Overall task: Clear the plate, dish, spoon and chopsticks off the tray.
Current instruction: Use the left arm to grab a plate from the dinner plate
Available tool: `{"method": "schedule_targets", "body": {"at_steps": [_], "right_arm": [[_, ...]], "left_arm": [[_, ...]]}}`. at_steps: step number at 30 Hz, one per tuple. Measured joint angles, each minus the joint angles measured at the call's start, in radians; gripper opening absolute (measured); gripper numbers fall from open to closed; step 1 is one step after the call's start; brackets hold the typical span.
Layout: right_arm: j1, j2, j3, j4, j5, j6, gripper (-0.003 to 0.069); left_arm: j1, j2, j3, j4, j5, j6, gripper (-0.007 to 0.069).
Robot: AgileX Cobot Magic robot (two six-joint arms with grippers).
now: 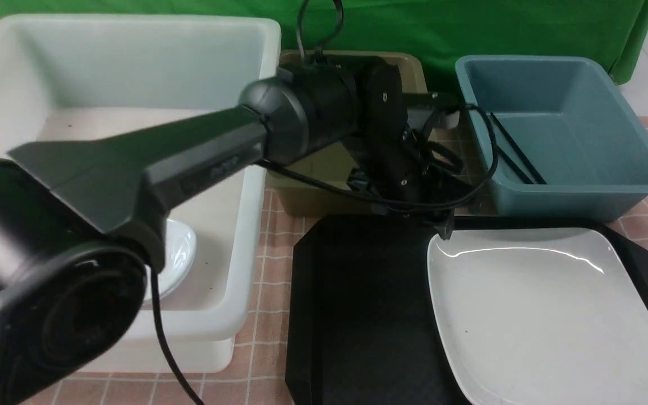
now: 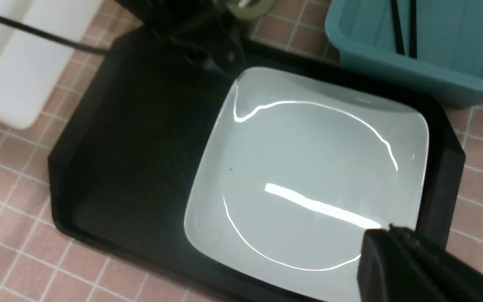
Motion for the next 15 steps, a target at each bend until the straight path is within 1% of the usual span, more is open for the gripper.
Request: {"method": "schedule_targets", "body": {"at_steps": [1,3,4,7,10,13,15], "right_arm": [[0.000,-0.001,0.000,0.002,0.000,0.000,0.0030],[0.000,-0.001,0.000,0.006,0.000,0.000,0.0030],[0.000,-0.001,0.000,0.012,0.000,0.000,0.0030],[0.000,0.000,0.000,0.022,0.000,-0.003,0.0030],[0.000,0.000,0.000,0.026,-0.004,-0.003,0.0030],[0.000,0.000,0.000,0.027,-0.008,-0.004,0.0030],[0.000,0.000,0.000,0.031,-0.008,-0.008,0.0030]], "left_arm": [[0.000,0.015,-0.002,0.000,-0.006,0.000,0.0440],[0.000,0.027,-0.004,0.000,-0.014,0.000,0.0465],[0.000,0.042,-0.007,-0.009,-0.023,-0.002,0.0498],[-0.001,0.059,-0.007,-0.031,-0.043,-0.002,0.0515],[-0.001,0.071,-0.007,-0.052,-0.068,0.004,0.0510],[-0.001,0.088,-0.008,-0.088,-0.086,0.025,0.0486],[-0.001,0.103,-0.008,-0.118,-0.085,0.035,0.0445]]}}
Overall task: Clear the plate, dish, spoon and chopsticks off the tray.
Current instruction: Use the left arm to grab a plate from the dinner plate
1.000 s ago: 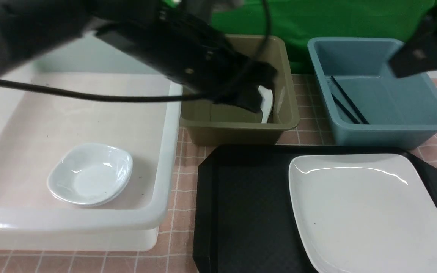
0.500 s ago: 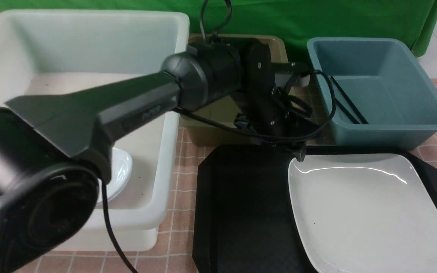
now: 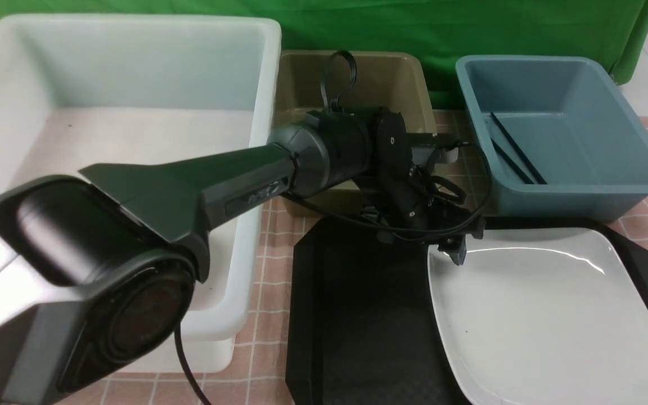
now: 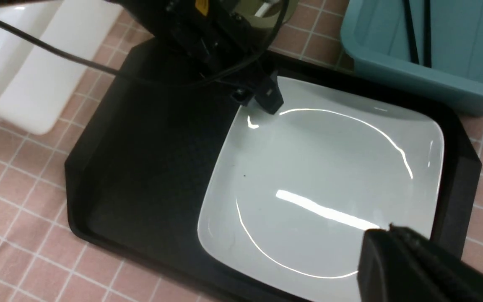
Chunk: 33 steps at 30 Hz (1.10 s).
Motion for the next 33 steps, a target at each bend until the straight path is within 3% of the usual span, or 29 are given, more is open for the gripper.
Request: {"method": "schedule_targets", "body": {"at_steps": [1,7,9,11,17,24,33], "right_arm": [[0.000,0.000,0.000,0.000,0.000,0.000,0.0030],[0.000,0.000,0.000,0.002,-0.015,-0.003,0.0030],[0.000,0.000,0.000,0.002,-0.022,-0.003,0.0030],[0.000,0.000,0.000,0.004,-0.026,-0.003,0.0030],[0.000,0.000,0.000,0.009,-0.037,-0.022,0.0030],[0.000,0.000,0.000,0.011,-0.039,-0.038,0.0030],[0.000,0.000,0.000,0.013,-0.061,-0.052,0.0030]], "left_arm": [[0.000,0.000,0.000,0.000,0.000,0.002,0.0445],[-0.001,0.002,0.000,-0.014,0.019,0.007,0.0264],[-0.002,0.003,0.000,-0.018,0.017,0.006,0.0141],[-0.002,0.003,-0.001,-0.044,0.018,-0.003,0.0100],[-0.007,-0.019,-0.002,-0.047,0.049,0.003,0.0097],[-0.011,-0.180,-0.001,-0.015,0.113,0.076,0.0013],[-0.011,-0.343,0.000,0.060,0.156,0.120,0.0004]]}}
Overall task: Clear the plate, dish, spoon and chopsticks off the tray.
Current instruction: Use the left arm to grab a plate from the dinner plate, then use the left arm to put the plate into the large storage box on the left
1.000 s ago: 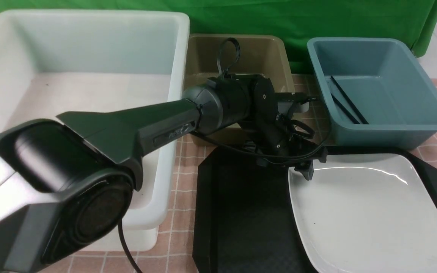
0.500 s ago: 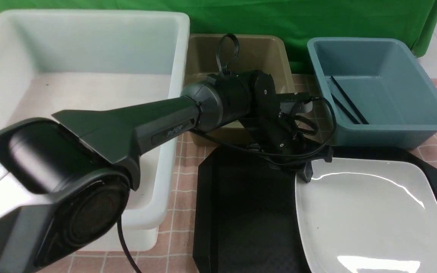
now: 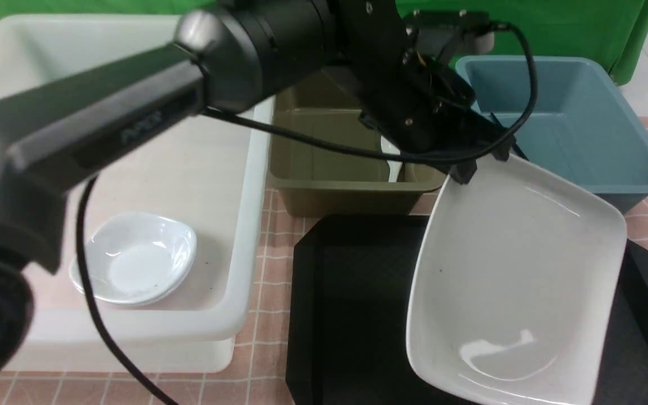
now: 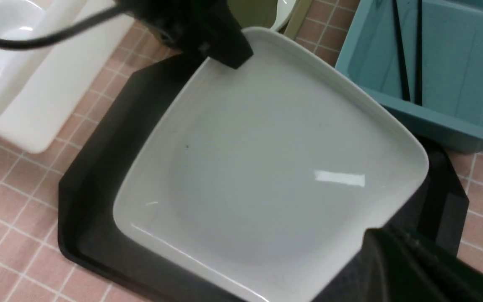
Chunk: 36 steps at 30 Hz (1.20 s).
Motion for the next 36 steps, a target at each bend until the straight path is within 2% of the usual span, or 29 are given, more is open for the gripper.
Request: {"method": "schedule_targets", "body": {"at_steps": [5,17,19,22,23,24,25,26,27,28,29,31,32,33,34,36], "right_arm": [[0.000,0.000,0.000,0.023,-0.008,-0.009,0.0030],[0.000,0.013,-0.091,0.273,-0.006,-0.168,0.0030],[0.000,0.045,-0.140,0.384,0.006,-0.222,0.0030],[0.015,0.101,-0.197,0.484,0.029,-0.280,0.0030],[0.043,0.127,-0.222,0.500,0.031,-0.291,0.0030],[0.043,0.132,-0.227,0.501,0.031,-0.290,0.0030],[0.071,0.150,-0.244,0.504,0.031,-0.292,0.0030],[0.131,0.190,-0.280,0.504,0.031,-0.292,0.0030],[0.157,0.211,-0.294,0.501,0.031,-0.289,0.0030],[0.175,0.216,-0.304,0.497,0.030,-0.288,0.0030],[0.244,0.260,-0.342,0.463,0.019,-0.262,0.0030],[0.356,0.323,-0.389,0.374,-0.001,-0.186,0.0030],[0.366,0.323,-0.393,0.363,-0.002,-0.178,0.0030],[0.440,0.376,-0.435,0.260,-0.006,-0.110,0.0030],[0.448,0.382,-0.435,0.249,-0.006,-0.102,0.0030],[0.548,0.450,-0.490,0.129,-0.005,-0.021,0.0030]], "left_arm": [[0.000,-0.073,0.000,0.052,0.030,0.014,0.0006],[0.024,-0.218,-0.074,0.110,0.094,0.017,0.0008],[0.098,-0.257,-0.130,0.098,0.122,0.008,0.0008],[0.238,-0.312,-0.156,0.051,0.128,0.001,0.0008],[0.314,-0.333,-0.160,0.018,0.130,0.001,0.0008],[0.328,-0.336,-0.160,0.012,0.132,0.002,0.0008],[0.384,-0.348,-0.160,-0.012,0.135,0.005,0.0008],[0.504,-0.362,-0.161,-0.065,0.143,0.013,0.0008],[0.565,-0.366,-0.161,-0.099,0.149,0.019,0.0008],[0.580,-0.367,-0.161,-0.099,0.149,0.020,0.0008],[0.698,-0.368,-0.161,-0.149,0.156,0.031,0.0008],[0.846,-0.368,-0.149,-0.209,0.154,0.036,0.0009],[0.846,-0.368,-0.146,-0.215,0.153,0.036,0.0010],[0.950,-0.368,-0.117,-0.258,0.130,0.044,0.0011],[0.961,-0.368,-0.112,-0.264,0.126,0.046,0.0011],[1.073,-0.368,-0.017,-0.326,0.063,0.059,0.0011]]}}
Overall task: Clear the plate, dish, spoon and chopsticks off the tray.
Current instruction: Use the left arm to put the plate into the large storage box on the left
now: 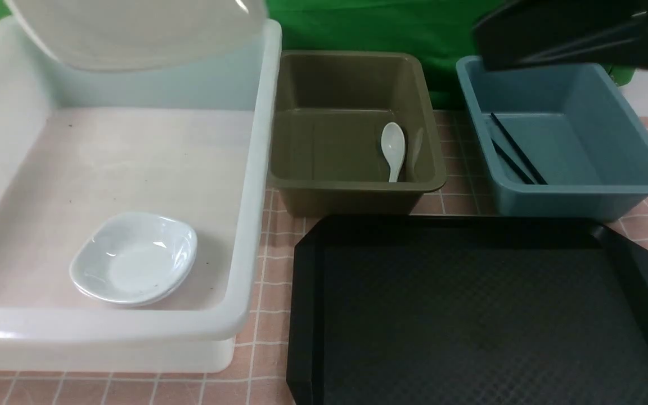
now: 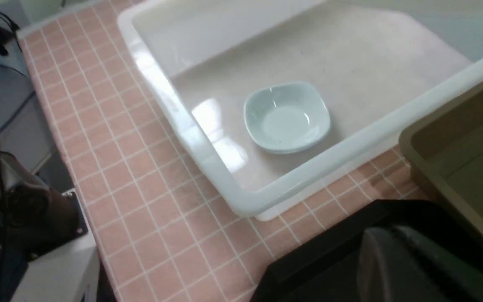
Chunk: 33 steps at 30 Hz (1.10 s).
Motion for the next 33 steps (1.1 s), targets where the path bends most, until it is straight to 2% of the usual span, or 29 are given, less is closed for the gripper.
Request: {"method": "schedule_targets", "body": {"at_steps": [3,7,11,13,18,27,30,33], "right_arm": [[0.060,0.056,-0.046,-0.060,-0.001,0.048,0.0030],[0.084,0.101,-0.095,-0.075,-0.011,0.088,0.0030],[0.085,0.129,-0.117,-0.083,-0.013,0.110,0.0030],[0.085,0.140,-0.119,-0.088,-0.013,0.120,0.0030],[0.085,0.142,-0.119,-0.101,-0.014,0.122,0.0030],[0.085,0.146,-0.120,-0.118,-0.025,0.132,0.0030],[0.085,0.147,-0.120,-0.171,-0.071,0.189,0.0030],[0.085,0.156,-0.120,-0.267,-0.161,0.300,0.0030]], "left_arm": [[0.068,0.000,0.135,-0.034,-0.099,0.009,0.0011],[0.080,0.001,0.340,-0.066,-0.259,0.021,0.0016],[0.068,0.001,0.512,-0.154,-0.418,0.027,0.0017],[0.048,0.001,0.624,-0.236,-0.562,0.028,0.0017],[-0.014,0.020,0.729,-0.271,-0.761,0.029,0.0017],[-0.102,0.115,0.746,-0.275,-0.836,0.026,0.0017],[-0.105,0.142,0.746,-0.267,-0.827,0.022,0.0017],[-0.105,0.154,0.746,-0.240,-0.825,0.018,0.0017]]}}
